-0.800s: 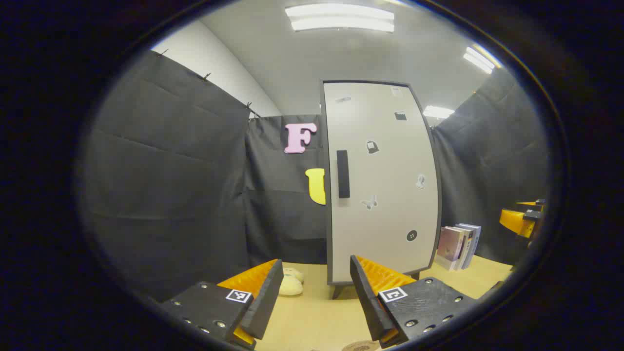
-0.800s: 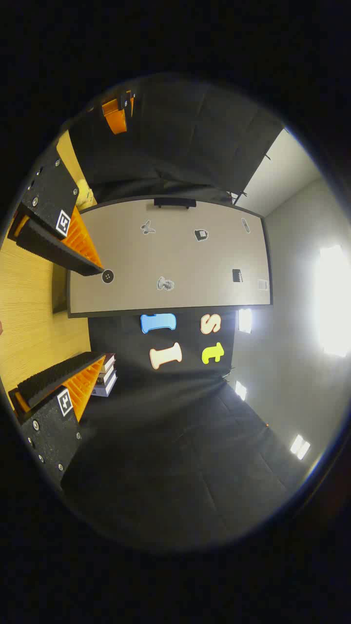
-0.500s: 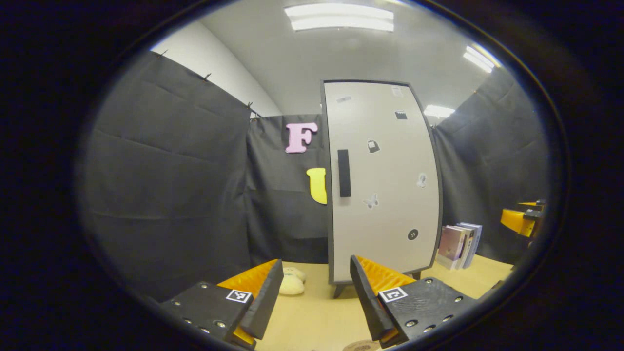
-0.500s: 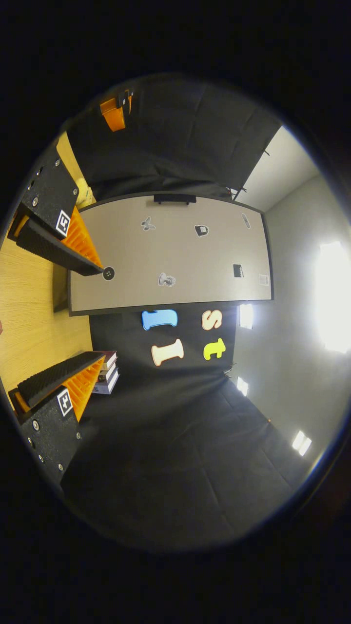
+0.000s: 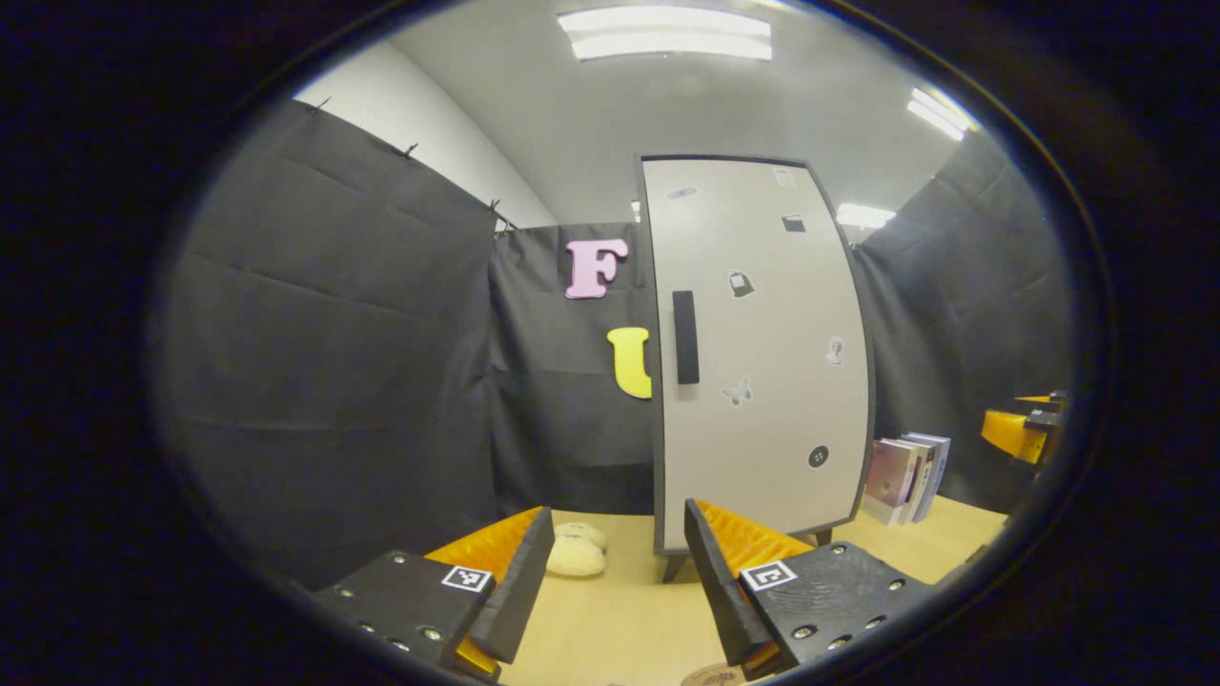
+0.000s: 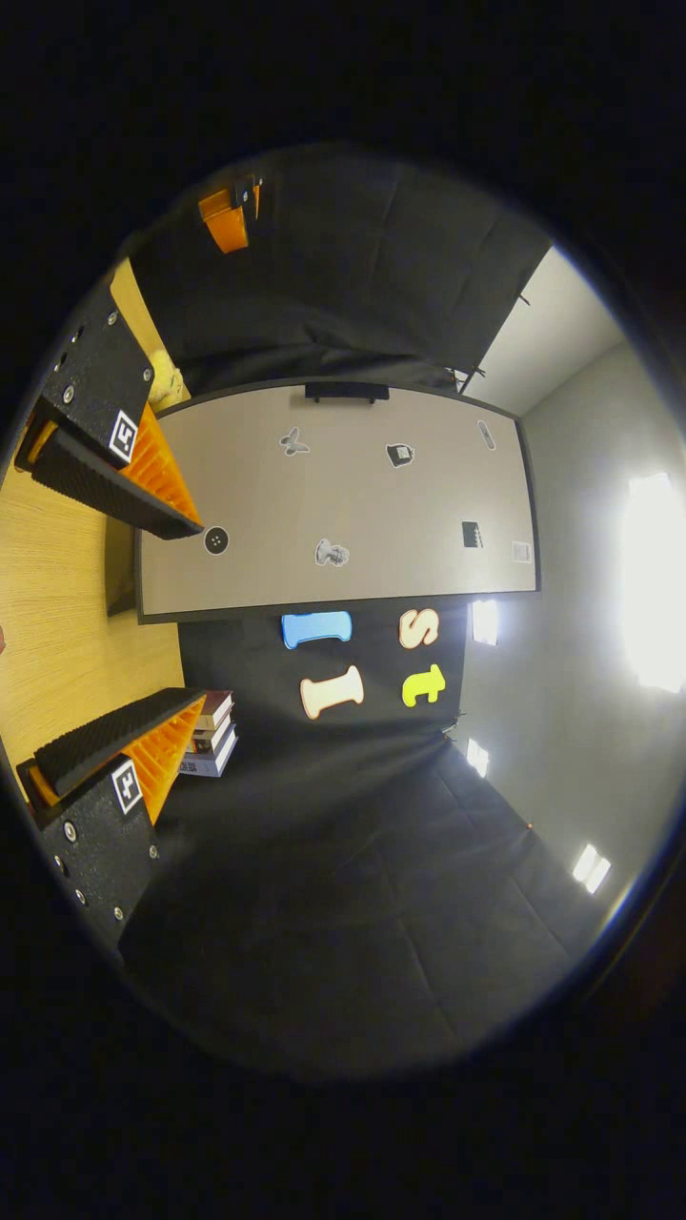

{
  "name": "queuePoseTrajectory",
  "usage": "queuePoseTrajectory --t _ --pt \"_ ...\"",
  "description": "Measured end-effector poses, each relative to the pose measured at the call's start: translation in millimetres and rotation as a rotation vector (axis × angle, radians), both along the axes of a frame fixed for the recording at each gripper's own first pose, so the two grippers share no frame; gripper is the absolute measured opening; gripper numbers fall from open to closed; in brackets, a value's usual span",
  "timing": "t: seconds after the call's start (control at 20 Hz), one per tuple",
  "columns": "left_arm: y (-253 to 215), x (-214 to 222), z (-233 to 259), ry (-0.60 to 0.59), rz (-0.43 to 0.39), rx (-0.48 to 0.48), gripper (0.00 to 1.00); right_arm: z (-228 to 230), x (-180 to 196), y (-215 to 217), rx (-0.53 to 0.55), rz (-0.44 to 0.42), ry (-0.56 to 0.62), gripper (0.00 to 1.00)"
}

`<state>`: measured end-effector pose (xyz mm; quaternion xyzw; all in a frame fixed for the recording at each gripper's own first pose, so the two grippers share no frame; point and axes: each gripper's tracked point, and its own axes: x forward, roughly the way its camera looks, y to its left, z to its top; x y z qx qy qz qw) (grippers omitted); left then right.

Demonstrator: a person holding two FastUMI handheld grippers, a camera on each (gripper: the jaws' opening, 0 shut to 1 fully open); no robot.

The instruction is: Open the cabinet door with the right hand, grasp the bottle in the cabinet with the left hand and place it on the coaster, then close the cabinet door with the right hand.

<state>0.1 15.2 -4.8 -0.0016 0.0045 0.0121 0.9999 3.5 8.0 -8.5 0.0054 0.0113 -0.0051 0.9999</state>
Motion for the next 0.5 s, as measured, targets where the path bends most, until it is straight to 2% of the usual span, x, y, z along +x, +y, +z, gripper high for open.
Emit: queuePoseTrajectory --t 0.25,0.3,0.4,0.5 --pt "8 -7 -2 -0.001 0.017 -0.003 0.79 3 7 8 0.001 0.015 0.003 0.97" --pt "10 -10 -4 0.001 0.023 -0.002 0.74 6 9 11 0.005 0.021 0.002 0.96" --pt "18 -17 -4 0.001 0.038 0.002 0.84 10 18 19 0.014 0.042 0.0 0.96" --pt "27 -24 -2 -0.002 0.057 0.01 0.84 17 26 27 0.018 0.057 -0.007 0.96"
